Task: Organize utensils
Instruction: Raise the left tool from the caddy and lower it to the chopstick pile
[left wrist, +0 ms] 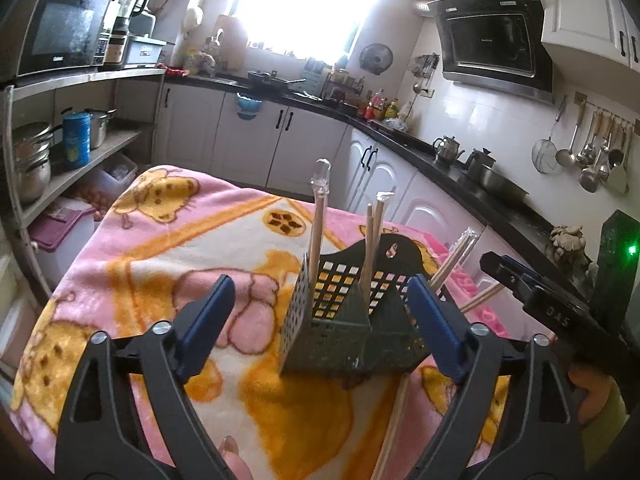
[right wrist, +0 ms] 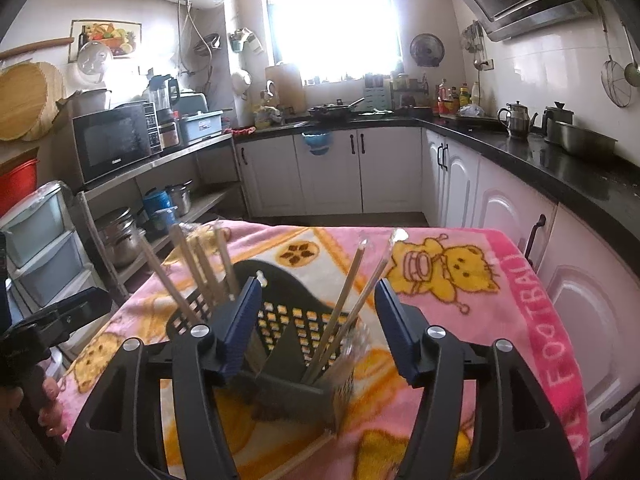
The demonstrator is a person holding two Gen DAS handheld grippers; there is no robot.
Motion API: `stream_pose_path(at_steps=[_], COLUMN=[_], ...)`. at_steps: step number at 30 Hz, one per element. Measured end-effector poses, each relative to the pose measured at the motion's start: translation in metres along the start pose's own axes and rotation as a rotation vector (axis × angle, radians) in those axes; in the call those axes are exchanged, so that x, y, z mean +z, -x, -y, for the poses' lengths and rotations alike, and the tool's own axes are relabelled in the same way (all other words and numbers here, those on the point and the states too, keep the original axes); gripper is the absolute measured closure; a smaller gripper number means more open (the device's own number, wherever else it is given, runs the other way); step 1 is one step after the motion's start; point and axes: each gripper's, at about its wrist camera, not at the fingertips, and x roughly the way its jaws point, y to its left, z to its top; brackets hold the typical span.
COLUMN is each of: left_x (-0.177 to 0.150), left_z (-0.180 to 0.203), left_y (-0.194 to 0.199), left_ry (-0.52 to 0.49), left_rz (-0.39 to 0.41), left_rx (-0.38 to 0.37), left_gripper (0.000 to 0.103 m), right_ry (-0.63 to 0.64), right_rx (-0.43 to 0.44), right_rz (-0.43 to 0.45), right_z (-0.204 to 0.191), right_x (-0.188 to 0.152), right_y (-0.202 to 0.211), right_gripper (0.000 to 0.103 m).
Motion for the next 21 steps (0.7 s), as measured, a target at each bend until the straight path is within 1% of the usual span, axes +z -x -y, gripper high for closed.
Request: stream_pose_path(at_steps=[2,13,21], left_x=[-0.004,-0.031,-0.048], left_z=[-0.002,-0.014,-0.021], left_y=[0.004,0.02,0.023], left_ry=[0.004,0.029,0.038], left_rz=[0.0,-0.024,-0.053], left_rx=[0.006,0.022,0.027], left_gripper=[0.019,0.018,0.018], right_ry=[0.005,0.011,0.001], right_rx=[0.004,0.002,-0.018], right_rz=[-0.002,-0.032,-0.092], right_z=[-0.002,-0.007,-0.003], right_x=[-0.003,-0.03,-0.059], right_y=[0.006,0.032,0.037], right_gripper=[0.045,0.044,0.044])
